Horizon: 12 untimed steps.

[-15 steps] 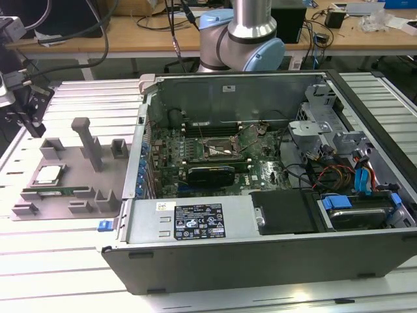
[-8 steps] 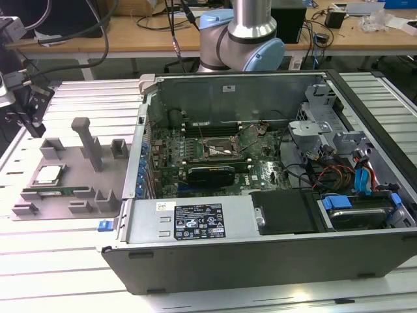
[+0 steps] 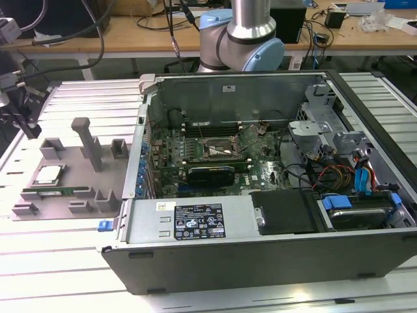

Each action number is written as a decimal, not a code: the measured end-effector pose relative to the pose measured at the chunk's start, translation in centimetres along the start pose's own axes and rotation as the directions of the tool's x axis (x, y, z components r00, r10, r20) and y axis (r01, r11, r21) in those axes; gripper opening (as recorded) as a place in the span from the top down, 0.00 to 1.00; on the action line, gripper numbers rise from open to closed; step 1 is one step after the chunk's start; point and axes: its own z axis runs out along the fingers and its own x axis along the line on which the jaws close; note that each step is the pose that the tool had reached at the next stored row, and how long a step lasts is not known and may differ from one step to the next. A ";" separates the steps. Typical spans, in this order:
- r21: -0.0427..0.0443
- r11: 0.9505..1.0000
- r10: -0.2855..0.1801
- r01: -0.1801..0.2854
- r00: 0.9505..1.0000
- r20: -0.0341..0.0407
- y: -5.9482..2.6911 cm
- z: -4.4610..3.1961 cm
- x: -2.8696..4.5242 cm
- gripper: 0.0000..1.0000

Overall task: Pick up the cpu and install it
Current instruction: 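Pick up the cpu and move it towards the insertion slot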

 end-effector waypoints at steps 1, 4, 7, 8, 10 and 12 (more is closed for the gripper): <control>0.000 1.000 0.000 0.000 1.000 0.000 -0.02 0.04 0.25 0.89; 0.000 1.000 0.000 0.000 1.000 0.001 -0.08 0.15 0.96 0.89; 0.000 1.000 0.000 0.000 1.000 0.002 -0.14 0.26 1.72 0.89; 0.000 1.000 0.000 0.000 1.000 0.002 -0.16 0.29 1.91 0.89; 0.000 1.000 0.000 0.000 1.000 0.002 -0.20 0.37 2.46 0.89; 0.000 1.000 0.000 0.000 1.000 0.003 -0.24 0.44 2.86 0.89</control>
